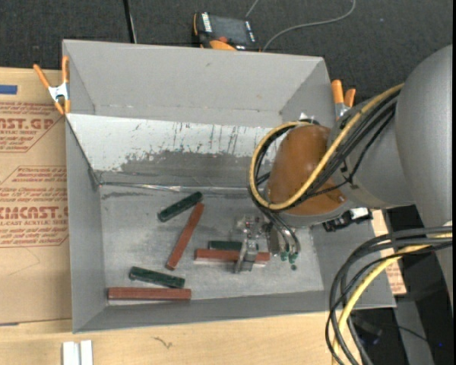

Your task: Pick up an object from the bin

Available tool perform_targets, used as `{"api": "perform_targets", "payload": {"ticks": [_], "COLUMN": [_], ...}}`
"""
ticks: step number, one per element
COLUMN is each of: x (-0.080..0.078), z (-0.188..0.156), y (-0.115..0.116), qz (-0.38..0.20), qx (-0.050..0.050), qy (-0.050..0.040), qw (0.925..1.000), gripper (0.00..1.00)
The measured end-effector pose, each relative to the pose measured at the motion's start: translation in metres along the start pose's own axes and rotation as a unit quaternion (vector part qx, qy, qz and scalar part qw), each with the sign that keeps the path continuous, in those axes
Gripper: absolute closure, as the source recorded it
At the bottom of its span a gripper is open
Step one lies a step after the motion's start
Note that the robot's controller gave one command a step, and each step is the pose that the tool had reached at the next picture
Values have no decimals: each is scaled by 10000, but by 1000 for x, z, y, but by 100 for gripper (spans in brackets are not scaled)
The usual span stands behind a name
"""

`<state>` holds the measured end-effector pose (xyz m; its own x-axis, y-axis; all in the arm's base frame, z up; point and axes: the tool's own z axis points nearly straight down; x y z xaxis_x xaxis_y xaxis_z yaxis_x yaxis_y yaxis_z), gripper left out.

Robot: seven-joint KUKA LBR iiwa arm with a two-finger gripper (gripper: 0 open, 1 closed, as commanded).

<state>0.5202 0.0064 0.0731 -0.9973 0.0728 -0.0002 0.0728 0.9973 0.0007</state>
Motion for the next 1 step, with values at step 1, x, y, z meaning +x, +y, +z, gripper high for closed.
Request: {"api": "perform_targets", "payload": {"ticks": [1], "x": [-2], "z": [-164], "y": [-14], "qz": [-546], "qx": [6], "qy": [-44], "qw": [9985], "gripper": [100]}}
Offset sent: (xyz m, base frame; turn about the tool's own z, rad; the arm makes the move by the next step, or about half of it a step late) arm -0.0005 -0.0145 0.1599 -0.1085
